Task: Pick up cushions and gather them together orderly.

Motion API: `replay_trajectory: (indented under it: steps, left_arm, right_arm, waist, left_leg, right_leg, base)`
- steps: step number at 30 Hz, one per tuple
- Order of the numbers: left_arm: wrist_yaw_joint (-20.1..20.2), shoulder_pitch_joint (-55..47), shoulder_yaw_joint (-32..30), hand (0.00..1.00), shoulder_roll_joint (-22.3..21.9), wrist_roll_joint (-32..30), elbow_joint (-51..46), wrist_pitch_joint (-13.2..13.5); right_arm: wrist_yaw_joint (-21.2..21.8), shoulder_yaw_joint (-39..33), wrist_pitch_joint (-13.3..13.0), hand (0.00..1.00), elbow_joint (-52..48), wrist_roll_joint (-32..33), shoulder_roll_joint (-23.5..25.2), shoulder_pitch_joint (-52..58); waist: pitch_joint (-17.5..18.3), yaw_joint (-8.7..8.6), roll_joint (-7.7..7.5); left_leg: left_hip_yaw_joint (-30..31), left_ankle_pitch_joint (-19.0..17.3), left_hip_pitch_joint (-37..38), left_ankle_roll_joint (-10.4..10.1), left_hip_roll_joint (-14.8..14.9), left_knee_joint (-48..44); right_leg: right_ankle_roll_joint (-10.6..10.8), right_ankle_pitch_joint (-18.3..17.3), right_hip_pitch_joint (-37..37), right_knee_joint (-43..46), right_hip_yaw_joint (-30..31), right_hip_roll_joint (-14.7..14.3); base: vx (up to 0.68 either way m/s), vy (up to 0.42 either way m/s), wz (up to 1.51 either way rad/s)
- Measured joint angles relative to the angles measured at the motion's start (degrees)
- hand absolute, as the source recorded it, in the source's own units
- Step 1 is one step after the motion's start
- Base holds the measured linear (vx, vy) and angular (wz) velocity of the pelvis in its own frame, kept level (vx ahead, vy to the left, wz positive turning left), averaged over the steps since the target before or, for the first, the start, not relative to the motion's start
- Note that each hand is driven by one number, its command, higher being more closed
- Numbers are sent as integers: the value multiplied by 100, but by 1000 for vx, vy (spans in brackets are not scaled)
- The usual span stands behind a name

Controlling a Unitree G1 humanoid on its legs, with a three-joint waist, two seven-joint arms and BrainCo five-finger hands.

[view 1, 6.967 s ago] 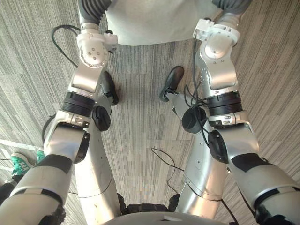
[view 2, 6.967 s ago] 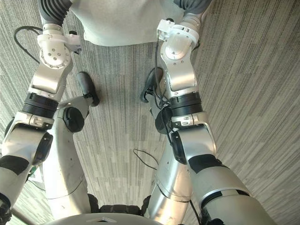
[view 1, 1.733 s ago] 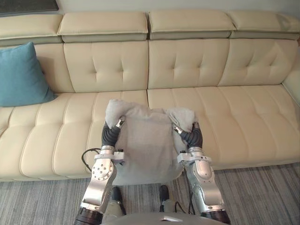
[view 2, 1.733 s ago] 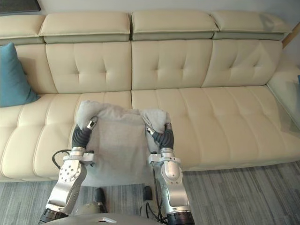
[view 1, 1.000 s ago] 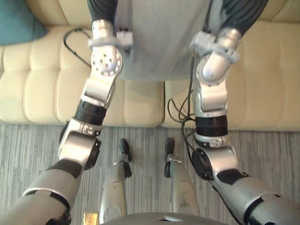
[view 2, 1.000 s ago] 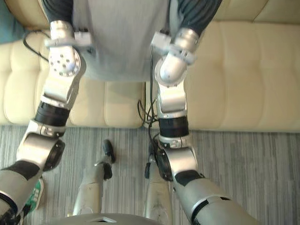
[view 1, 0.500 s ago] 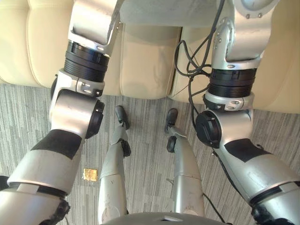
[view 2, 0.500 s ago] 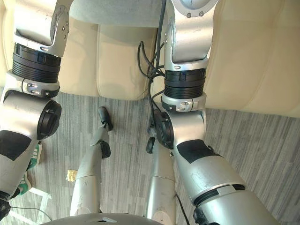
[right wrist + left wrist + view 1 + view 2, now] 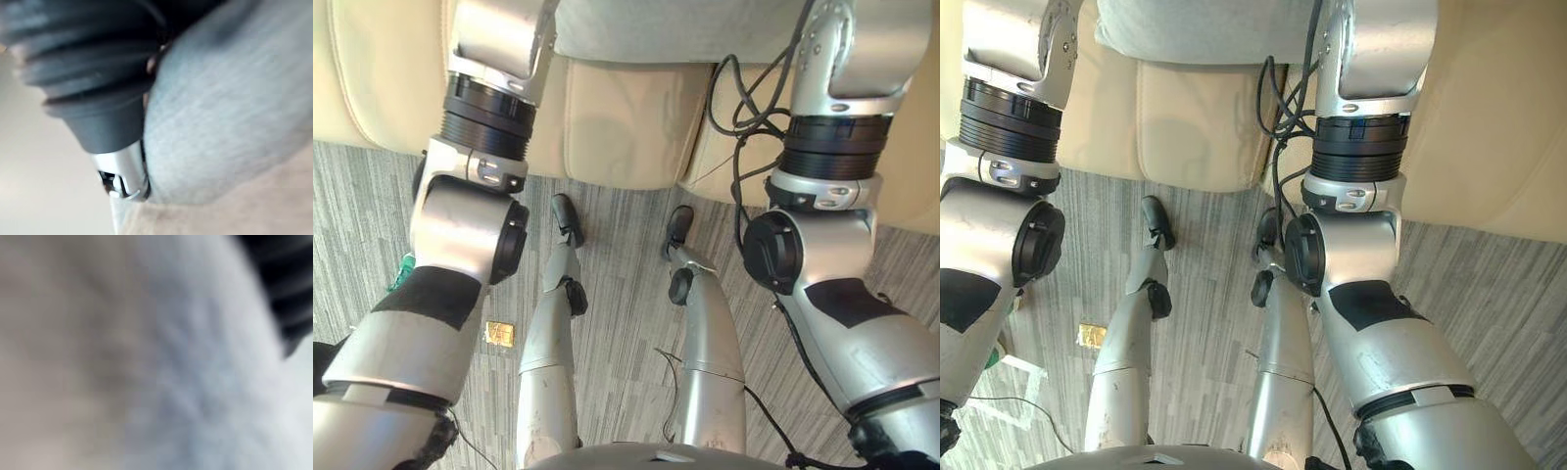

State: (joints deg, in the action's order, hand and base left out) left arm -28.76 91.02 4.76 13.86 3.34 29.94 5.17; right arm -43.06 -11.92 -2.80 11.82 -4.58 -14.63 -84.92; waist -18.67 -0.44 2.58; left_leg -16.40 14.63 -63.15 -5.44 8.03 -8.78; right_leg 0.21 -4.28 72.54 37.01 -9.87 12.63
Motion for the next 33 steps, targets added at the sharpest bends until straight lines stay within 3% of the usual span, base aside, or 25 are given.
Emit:
replay_trajectory:
  steps: [4,11,15,21,24,27,29,33]
  left_arm:
    - [100,-25,8,0,282,-7,2,-4]
    - [418,-688,-125,0,1311,116,-14,4]
    - [584,-1760,-756,0,1923,412,-167,57]
    - [757,-3717,-1769,0,1961,912,-1017,202]
    - [843,-4991,-2288,0,1785,1122,-1456,256]
    - [940,-6414,-2731,0,1200,1162,-2168,418]
    - [1054,-7163,-2729,0,828,1154,-2307,456]
    - [1476,-8862,-2495,0,-414,1109,-2060,446]
  right_arm:
    - [67,18,-7,0,208,182,-211,30]
    - [420,45,-59,0,321,780,-1047,404]
    - [679,32,-125,0,289,1111,-1694,1046]
    - [1001,-180,-300,0,-361,1341,-1910,2632]
    - [1311,-233,-339,0,-878,1446,-1900,3754]
    - [1773,-265,-700,0,-1895,1566,-1675,5142]
    - [2120,-222,-799,0,-2222,1567,-1368,5950]
    - [2919,386,-830,0,-2172,1538,-127,7732]
  waist:
    - [0,-6,0]
    - [-1,-40,1]
    - [-2,-116,2]
    - [-3,-158,0]
    - [-3,-192,0]
    - [-2,-196,0]
    - [0,-200,-3]
    - [4,-155,-9]
  left_leg:
    - [-26,11,1,24,32,-3]
    - [-133,41,222,62,126,-31]
    - [-217,-54,600,29,179,-22]
    - [-275,-193,894,94,165,-111]
    - [-225,-432,1128,128,262,-484]
    - [-137,-698,1394,112,338,-820]
    - [-77,-776,1585,114,349,-886]
    - [-79,-1070,2456,75,473,-1034]
  right_leg:
    - [0,1,-7,-38,0,-35]
    - [0,0,-215,-70,0,-112]
    - [-5,-6,-583,-184,39,-196]
    - [9,-92,-819,-143,161,-189]
    - [-3,-171,-1233,-115,103,-207]
    - [10,-319,-1673,-88,42,-216]
    - [27,-392,-1939,-131,-5,-220]
    - [63,-433,-2989,-458,-40,-369]
  base:
    - [-27,-58,-4]
    - [-26,-79,-8]
    - [-6,-88,-15]
    - [2,-60,-8]
    - [13,-61,-8]
    - [13,-48,-2]
    - [8,-18,0]
    - [48,-27,-19]
